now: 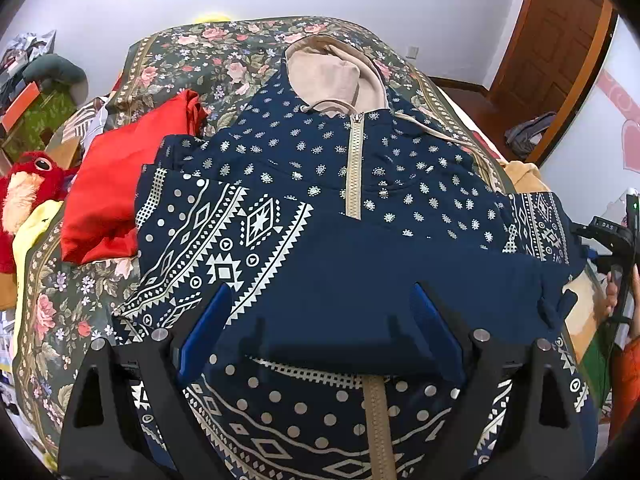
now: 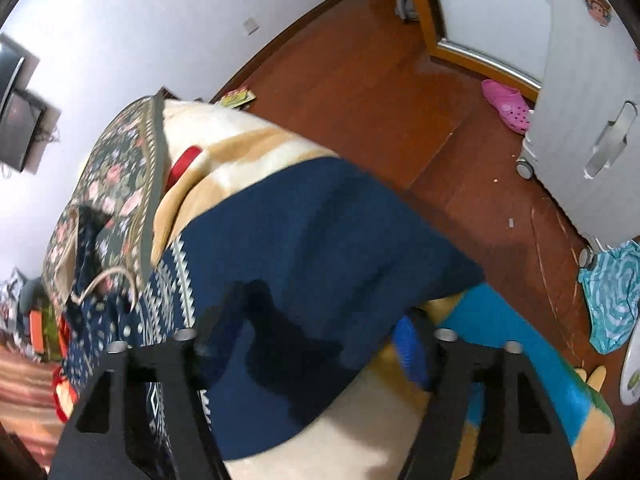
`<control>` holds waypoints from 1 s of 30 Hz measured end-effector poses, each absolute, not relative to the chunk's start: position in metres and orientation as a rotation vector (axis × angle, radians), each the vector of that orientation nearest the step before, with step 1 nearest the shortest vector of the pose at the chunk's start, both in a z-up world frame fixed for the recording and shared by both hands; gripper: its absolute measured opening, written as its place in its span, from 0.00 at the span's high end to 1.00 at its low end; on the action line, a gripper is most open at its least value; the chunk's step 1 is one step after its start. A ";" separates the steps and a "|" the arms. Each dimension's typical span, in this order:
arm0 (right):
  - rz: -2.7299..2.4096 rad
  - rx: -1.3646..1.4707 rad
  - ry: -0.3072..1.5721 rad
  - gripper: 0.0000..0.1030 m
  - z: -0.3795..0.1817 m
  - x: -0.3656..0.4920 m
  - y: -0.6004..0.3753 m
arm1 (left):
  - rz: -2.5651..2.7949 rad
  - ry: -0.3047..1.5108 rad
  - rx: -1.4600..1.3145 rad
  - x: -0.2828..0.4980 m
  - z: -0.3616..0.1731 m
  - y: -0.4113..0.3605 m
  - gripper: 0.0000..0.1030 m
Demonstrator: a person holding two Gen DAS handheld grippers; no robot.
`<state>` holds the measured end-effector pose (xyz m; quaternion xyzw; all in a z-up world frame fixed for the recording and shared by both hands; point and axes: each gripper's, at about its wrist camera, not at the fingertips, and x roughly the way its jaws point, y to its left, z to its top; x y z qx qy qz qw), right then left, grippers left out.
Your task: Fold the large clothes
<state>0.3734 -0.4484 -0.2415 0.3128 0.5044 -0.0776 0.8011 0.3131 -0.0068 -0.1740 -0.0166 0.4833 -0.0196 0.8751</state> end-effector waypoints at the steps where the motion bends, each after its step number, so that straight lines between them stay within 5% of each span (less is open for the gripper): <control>1: -0.180 0.662 1.073 0.64 -0.238 0.373 -0.449 | -0.040 1.005 -0.030 0.312 -0.173 -0.007 0.12; 3: -0.177 0.649 1.052 0.87 -0.232 0.371 -0.449 | -0.034 0.997 -0.019 0.309 -0.171 -0.005 0.12; 4: -0.165 0.650 1.040 0.91 -0.227 0.371 -0.449 | -0.033 0.992 -0.014 0.307 -0.170 -0.005 0.12; 19: 0.115 0.368 0.740 0.94 -0.074 0.349 -0.343 | -0.025 0.913 -0.056 0.277 -0.141 0.022 0.12; 30: 0.377 0.222 0.858 0.93 -0.084 0.349 -0.219 | -0.005 0.908 -0.083 0.257 -0.142 0.051 0.12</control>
